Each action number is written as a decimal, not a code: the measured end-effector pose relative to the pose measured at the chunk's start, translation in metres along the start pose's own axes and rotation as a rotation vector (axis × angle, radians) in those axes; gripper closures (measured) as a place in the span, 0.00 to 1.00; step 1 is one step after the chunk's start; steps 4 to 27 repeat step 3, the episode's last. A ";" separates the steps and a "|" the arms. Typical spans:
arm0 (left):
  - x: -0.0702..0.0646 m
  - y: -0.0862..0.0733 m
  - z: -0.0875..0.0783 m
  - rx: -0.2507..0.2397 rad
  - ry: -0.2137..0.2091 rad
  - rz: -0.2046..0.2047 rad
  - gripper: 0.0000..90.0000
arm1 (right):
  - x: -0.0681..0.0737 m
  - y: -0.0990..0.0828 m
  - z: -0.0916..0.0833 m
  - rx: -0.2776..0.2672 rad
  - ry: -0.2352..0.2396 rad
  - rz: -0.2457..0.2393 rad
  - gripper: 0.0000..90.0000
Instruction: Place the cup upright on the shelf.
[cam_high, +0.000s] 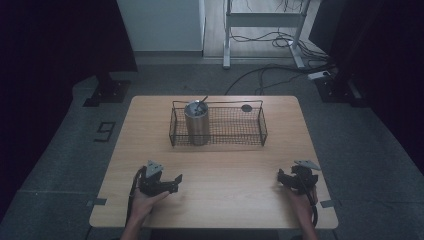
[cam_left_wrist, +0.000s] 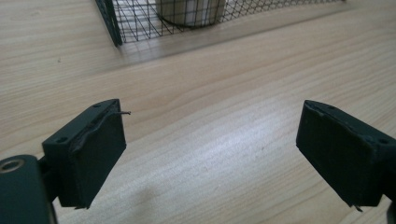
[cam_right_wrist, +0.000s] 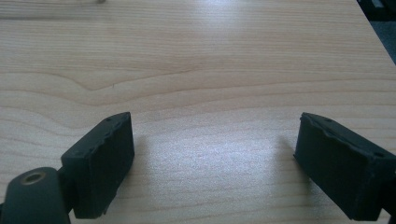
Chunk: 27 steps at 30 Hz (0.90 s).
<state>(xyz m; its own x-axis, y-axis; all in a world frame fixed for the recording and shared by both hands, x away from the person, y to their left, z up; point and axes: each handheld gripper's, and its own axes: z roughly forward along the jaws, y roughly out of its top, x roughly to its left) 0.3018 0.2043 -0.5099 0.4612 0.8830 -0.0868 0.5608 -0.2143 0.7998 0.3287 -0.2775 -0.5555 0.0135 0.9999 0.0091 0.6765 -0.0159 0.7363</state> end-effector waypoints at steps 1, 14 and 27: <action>0.000 0.000 -0.001 -0.004 -0.002 -0.002 0.09 | 0.000 0.000 0.000 0.000 0.000 0.000 0.13; 0.000 0.000 -0.001 -0.006 -0.002 -0.001 0.09 | 0.000 0.000 0.000 0.000 0.000 0.000 0.13; 0.000 0.000 -0.001 -0.006 -0.002 -0.001 0.09 | 0.000 0.000 0.000 0.000 0.000 0.000 0.13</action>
